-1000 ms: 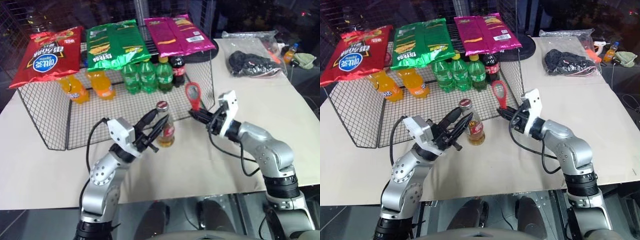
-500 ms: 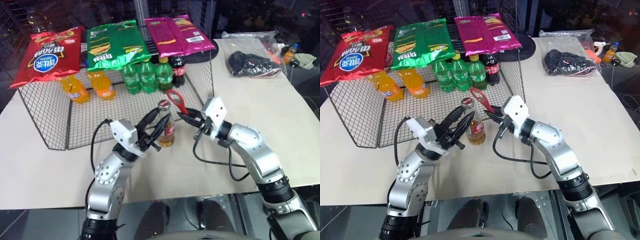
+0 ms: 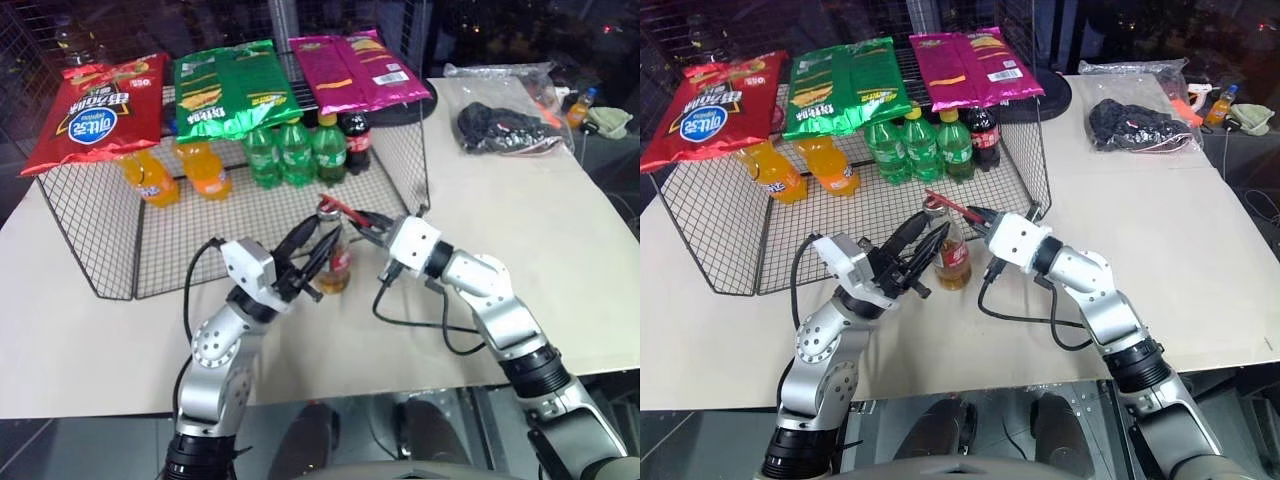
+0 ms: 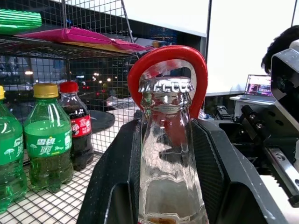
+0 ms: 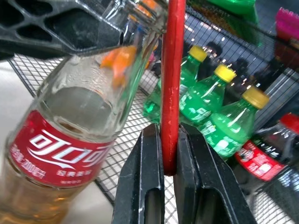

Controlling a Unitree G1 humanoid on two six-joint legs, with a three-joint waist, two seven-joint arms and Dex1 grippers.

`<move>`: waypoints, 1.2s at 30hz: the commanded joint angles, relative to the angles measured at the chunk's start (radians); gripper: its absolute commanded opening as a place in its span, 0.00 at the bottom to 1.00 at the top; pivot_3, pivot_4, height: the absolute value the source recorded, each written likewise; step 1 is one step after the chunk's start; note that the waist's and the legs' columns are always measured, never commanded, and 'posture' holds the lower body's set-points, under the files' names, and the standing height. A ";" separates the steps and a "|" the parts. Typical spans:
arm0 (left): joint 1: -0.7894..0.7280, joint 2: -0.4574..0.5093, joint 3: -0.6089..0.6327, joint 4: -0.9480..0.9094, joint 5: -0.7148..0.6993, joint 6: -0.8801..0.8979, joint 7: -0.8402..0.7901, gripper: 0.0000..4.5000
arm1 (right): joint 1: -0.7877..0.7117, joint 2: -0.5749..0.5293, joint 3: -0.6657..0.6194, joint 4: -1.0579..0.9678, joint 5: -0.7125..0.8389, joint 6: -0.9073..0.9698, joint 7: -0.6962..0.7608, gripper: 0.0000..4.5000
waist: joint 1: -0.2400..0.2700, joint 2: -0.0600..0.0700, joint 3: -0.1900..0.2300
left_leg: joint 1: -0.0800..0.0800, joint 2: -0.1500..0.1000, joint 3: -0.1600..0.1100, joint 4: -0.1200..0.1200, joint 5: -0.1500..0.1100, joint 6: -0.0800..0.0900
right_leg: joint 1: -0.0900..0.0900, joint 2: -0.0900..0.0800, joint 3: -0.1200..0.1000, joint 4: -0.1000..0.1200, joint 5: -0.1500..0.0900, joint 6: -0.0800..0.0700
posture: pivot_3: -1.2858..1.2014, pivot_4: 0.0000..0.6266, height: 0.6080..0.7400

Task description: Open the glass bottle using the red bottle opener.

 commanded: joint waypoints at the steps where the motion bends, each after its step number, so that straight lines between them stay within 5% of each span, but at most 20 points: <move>1: 0.005 -0.005 -0.025 0.020 0.007 0.006 -0.004 0.25 | -0.029 -0.024 0.046 0.040 -0.149 -0.183 -0.054 0.00 | 0.000 0.000 0.000 | 0.000 0.000 0.000 0.000 0.000 0.000 | 0.000 0.000 0.000 0.000 0.000 0.000 | 0.52 0.24 1.00; 16: -0.003 -0.007 -0.026 0.032 0.007 0.005 -0.007 0.25 | -0.141 -0.049 0.096 0.267 -0.576 -0.544 -0.429 0.00 | -0.001 0.001 -0.002 | 0.016 0.000 0.002 -0.002 0.000 0.000 | 0.013 0.001 0.002 0.000 0.000 0.000 | 0.52 0.24 1.00; 36: -0.008 -0.002 -0.026 0.051 0.006 -0.001 -0.019 0.25 | -0.335 -0.179 0.063 0.413 -0.662 -0.648 -0.528 0.00 | -0.002 0.001 -0.002 | 0.016 0.000 0.002 -0.002 0.000 0.000 | 0.014 0.001 0.003 0.000 0.000 0.000 | 0.52 0.24 1.00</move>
